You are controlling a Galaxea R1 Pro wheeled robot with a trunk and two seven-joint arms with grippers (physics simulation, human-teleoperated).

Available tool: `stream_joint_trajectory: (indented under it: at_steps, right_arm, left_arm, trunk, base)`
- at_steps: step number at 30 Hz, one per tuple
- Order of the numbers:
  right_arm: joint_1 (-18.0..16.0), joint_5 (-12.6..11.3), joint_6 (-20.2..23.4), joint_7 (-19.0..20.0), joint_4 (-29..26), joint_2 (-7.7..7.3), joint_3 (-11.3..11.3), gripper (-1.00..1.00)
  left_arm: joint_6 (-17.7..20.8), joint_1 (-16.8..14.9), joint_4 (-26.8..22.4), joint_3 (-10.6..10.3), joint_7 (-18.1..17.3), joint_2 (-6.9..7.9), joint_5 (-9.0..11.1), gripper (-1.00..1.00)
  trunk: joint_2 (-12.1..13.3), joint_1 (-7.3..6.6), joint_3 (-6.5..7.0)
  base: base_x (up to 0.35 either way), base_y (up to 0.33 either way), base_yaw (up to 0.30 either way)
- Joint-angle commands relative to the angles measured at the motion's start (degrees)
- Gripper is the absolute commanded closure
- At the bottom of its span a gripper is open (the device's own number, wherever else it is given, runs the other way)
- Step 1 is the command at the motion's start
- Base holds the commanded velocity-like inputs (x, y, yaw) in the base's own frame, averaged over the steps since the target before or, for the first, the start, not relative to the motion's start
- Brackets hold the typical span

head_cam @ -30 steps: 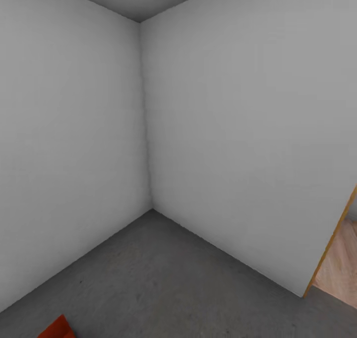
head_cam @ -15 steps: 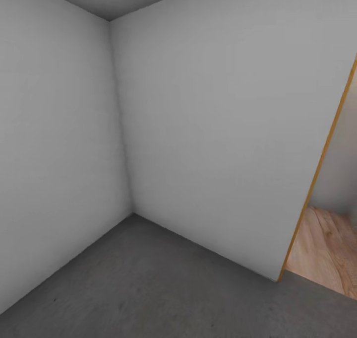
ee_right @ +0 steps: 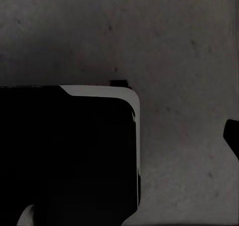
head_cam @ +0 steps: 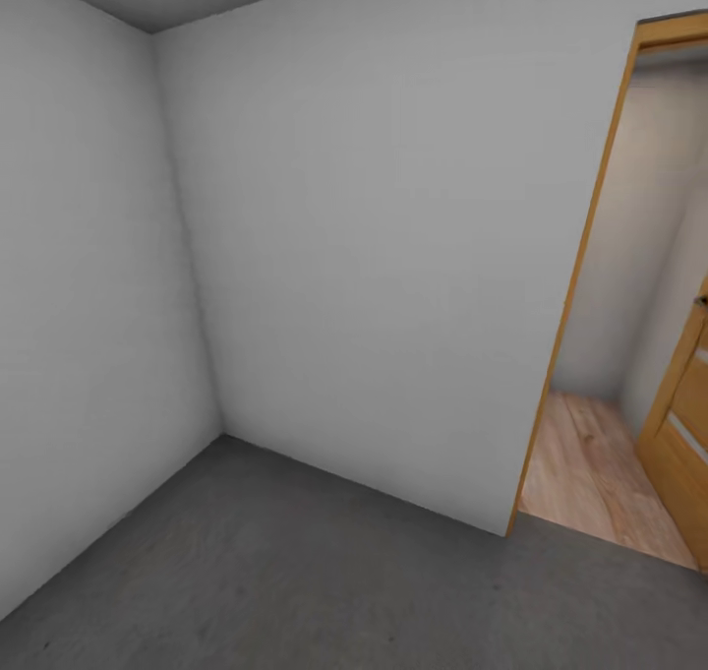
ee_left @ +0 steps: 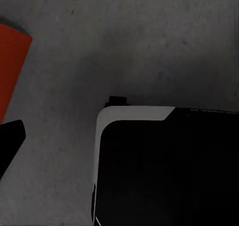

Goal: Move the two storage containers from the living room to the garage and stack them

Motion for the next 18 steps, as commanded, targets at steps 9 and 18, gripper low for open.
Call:
stream_joint_trajectory:
  at_steps: [9, 18]
  right_arm:
    - [-0.1, -0.5, -0.2, 0.2, 0.2, 0.09, 0.5, -1.00]
    - [-0.1, -0.2, -0.1, 0.2, 0.1, 0.09, 0.7, -1.00]
  left_arm:
    - [-0.2, 0.0, 0.1, 0.3, -0.1, -0.04, 0.0, -1.00]
    - [-0.1, 0.0, 0.1, 0.2, -0.1, -0.21, -0.1, -1.00]
  trunk:
    - [0.0, 0.02, 0.19]
    - [0.0, 0.02, 0.40]
  base:
    - [0.000, 0.000, -0.294]
    - [0.000, 0.000, -0.294]
